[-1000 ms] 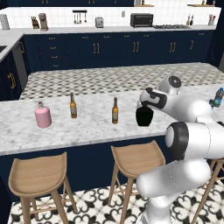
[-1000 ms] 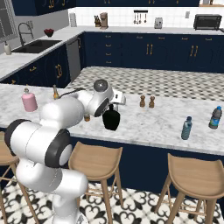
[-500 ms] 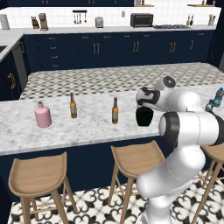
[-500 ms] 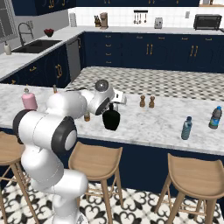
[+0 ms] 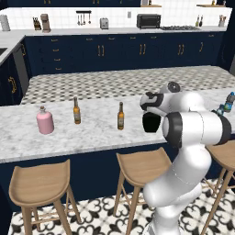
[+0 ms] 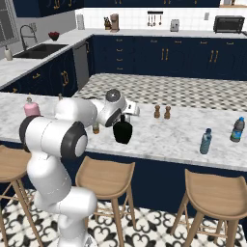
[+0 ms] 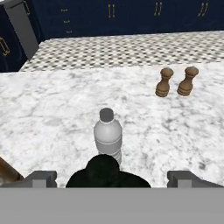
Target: Move the plastic bottles in the middle to the plastics group, and the glass bottles in the middle to the glass group.
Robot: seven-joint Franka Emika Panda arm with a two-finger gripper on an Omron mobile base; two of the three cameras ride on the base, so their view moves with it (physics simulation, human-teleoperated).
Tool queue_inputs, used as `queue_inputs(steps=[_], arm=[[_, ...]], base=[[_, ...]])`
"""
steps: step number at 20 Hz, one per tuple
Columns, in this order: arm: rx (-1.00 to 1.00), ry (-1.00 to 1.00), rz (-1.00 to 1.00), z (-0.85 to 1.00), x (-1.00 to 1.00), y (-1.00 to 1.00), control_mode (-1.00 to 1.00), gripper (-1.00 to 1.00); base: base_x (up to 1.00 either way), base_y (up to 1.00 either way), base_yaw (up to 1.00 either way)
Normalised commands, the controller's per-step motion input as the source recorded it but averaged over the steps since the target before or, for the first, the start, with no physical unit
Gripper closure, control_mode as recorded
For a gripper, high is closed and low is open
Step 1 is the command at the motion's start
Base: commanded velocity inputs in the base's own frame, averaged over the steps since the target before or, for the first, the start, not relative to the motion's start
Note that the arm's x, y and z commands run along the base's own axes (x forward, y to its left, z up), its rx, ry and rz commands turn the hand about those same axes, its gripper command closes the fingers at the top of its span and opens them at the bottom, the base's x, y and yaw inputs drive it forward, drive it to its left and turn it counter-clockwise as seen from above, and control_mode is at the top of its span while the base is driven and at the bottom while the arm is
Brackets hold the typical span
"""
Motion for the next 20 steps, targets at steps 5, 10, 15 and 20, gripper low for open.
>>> queue_inputs(steps=[5, 10, 15, 20], arm=[[0.0, 0.0, 0.0, -0.19, 0.07, 0.01, -1.0, -1.0], [0.0, 0.0, 0.0, -0.13, 0.09, 0.08, -1.0, -1.0], [0.0, 0.0, 0.0, -0.01, 0.06, 0.0, -1.0, -1.0], [0.0, 0.0, 0.0, 0.0, 0.13, 0.0, -1.0, -1.0]], base=[[0.0, 0.0, 0.0], [0.0, 0.0, 0.0], [0.0, 0.0, 0.0], [0.0, 0.0, 0.0]])
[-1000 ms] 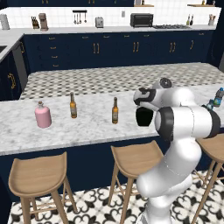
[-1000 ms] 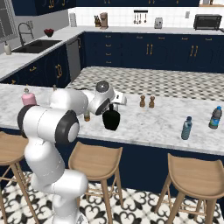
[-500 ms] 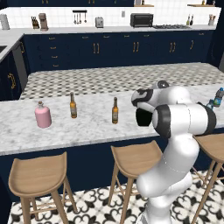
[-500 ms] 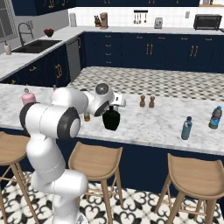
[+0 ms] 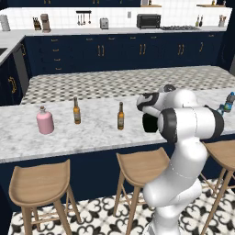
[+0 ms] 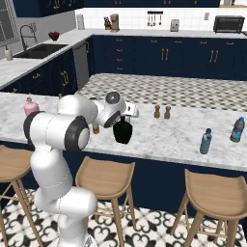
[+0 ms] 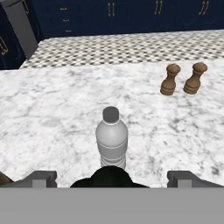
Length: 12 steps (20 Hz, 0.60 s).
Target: Move the plastic bottles in the middle to the plastics group, and the glass bottles in the middle to the glass group.
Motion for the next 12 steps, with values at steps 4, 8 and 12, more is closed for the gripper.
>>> queue_inputs(steps=[4, 8, 12], arm=[[0.0, 0.0, 0.0, 0.0, 0.0, 0.0, -1.0, -1.0], [0.0, 0.0, 0.0, 0.0, 0.0, 0.0, -1.0, -1.0], [0.0, 0.0, 0.0, 0.0, 0.0, 0.0, -1.0, 1.0]], base=[[0.0, 0.0, 0.0], [0.0, 0.0, 0.0], [0.0, 0.0, 0.0]])
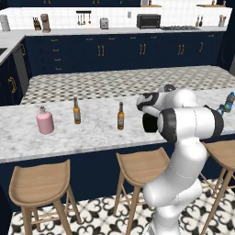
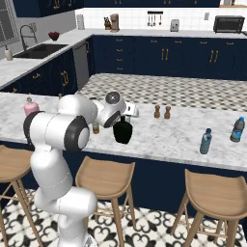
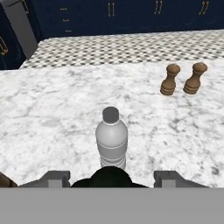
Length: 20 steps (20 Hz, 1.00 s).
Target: Move the plastic bottles in the middle to the plastics group, and the glass bottles in the middle to the glass group.
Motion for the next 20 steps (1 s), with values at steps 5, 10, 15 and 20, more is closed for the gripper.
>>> queue_inputs(steps=[5, 10, 15, 20], arm=[[0.0, 0.0, 0.0, 0.0, 0.0, 0.0, -1.0, 1.0], [0.0, 0.0, 0.0, 0.0, 0.0, 0.0, -1.0, 1.0], [-0.01, -0.03, 0.0, 0.29, -0.4, 0.0, -1.0, 1.0], [-0.03, -0.01, 0.0, 0.53, -0.6, 0.02, -1.0, 1.0]], base=[[0.0, 0.0, 0.0], [0.0, 0.0, 0.0], [0.0, 0.0, 0.0], [0.0, 0.0, 0.0]])
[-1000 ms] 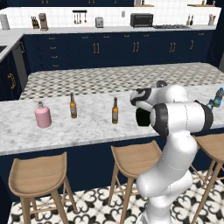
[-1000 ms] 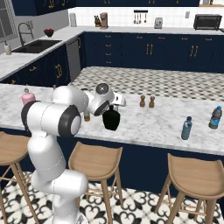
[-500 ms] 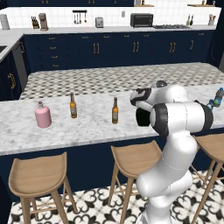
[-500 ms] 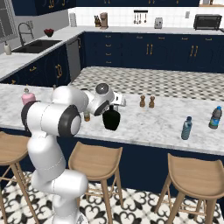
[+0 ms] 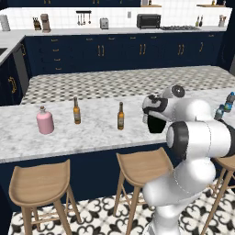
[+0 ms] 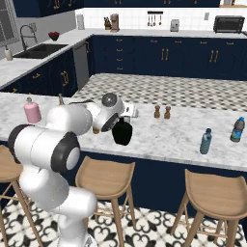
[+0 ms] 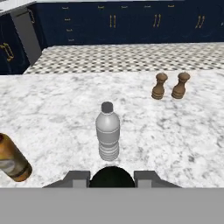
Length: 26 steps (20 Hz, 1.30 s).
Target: Move the plastic bottles in the middle to the plastics group, and the glass bottles in the middle to the glass group.
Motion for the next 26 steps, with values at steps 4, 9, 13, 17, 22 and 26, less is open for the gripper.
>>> queue_inputs(steps=[4, 9, 13, 17, 22, 26], arm=[[-0.06, 0.0, 0.0, 0.66, -0.3, 0.36, -1.0, 1.0], [-0.09, 0.0, 0.0, 0.49, -0.47, 0.74, -1.0, 1.0], [-0.02, 0.0, 0.0, 0.33, -0.57, 0.84, -1.0, 1.0], [0.0, 0.0, 0.0, 0.18, -0.51, 0.89, -1.0, 1.0], [0.06, 0.0, 0.01, 0.11, -0.32, 0.73, -1.0, 1.0], [0.12, 0.0, 0.04, 0.02, -0.09, 0.73, -1.0, 1.0]], base=[[0.0, 0.0, 0.0], [0.0, 0.0, 0.0], [0.0, 0.0, 0.0], [0.0, 0.0, 0.0], [0.0, 0.0, 0.0], [0.0, 0.0, 0.0]])
